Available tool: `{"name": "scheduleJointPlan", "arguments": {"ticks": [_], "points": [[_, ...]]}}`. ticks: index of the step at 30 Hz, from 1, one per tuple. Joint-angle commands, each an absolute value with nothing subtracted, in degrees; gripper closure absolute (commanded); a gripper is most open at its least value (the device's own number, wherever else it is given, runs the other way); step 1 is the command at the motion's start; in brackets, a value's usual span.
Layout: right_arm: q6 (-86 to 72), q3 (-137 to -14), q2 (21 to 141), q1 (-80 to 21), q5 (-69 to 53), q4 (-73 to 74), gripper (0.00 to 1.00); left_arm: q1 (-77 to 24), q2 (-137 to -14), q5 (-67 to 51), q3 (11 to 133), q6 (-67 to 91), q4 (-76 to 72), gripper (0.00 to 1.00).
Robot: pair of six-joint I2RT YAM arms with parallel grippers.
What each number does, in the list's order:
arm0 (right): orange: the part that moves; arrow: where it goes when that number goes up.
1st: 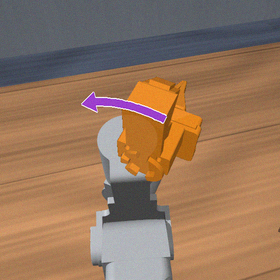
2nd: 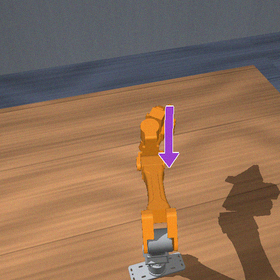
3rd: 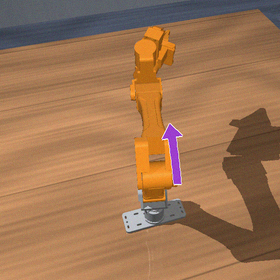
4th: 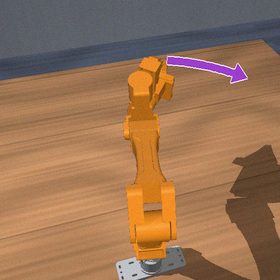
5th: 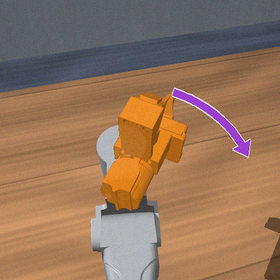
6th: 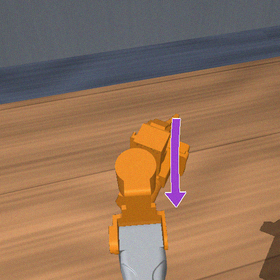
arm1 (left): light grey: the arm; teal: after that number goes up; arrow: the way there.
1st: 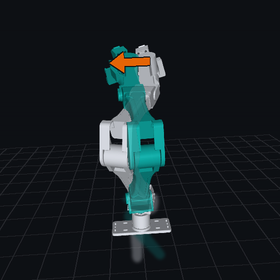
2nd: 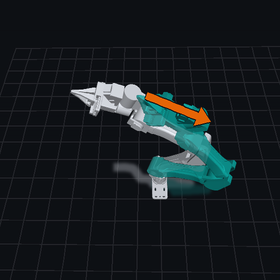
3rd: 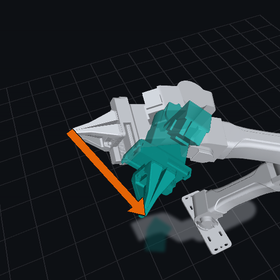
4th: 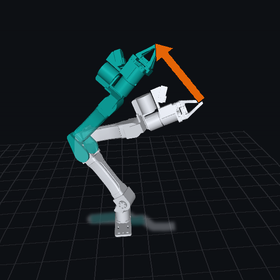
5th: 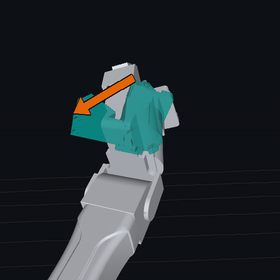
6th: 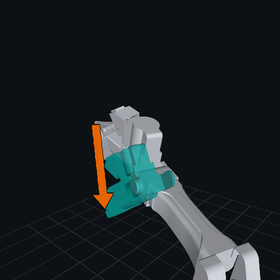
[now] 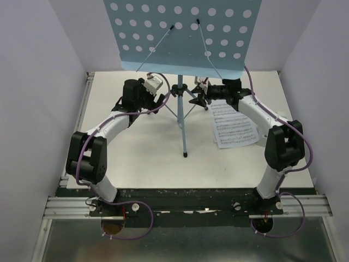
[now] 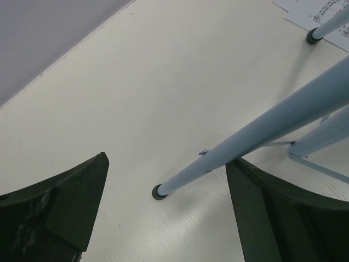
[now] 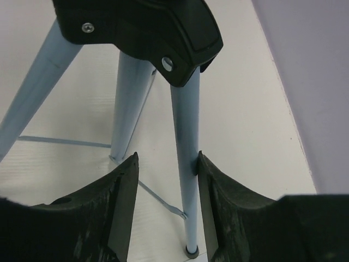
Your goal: Pack up the instrument practice props
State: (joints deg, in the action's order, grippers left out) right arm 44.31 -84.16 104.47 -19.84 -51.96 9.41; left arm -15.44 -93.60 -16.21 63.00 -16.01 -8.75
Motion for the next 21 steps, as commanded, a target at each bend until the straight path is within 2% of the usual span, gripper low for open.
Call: {"name": "scheduleJointPlan", "arguments": {"ticks": [1,10,15,21], "points": [[43.8,-79.4,100.6,-23.2,-55.2,16.8,0.48,-11.4,-95.0,-13.8,65.3,-18.6,-12.3,0.03],[43.2,-71.2,95.0,-28.5,-54.6,17.5,0.5,-7.8,-93.3,-15.1,63.4,-20.8,-11.9,0.02],[38.4,-67.9,93.5,-28.7,-50.1,14.6,0.47,-5.5,-89.1,-19.0,60.0,-22.8,-9.1,0.02],[38.6,-66.6,92.5,-28.7,-47.0,13.3,0.43,-0.5,-77.1,-30.4,48.3,-39.8,-4.7,0.03]]}}
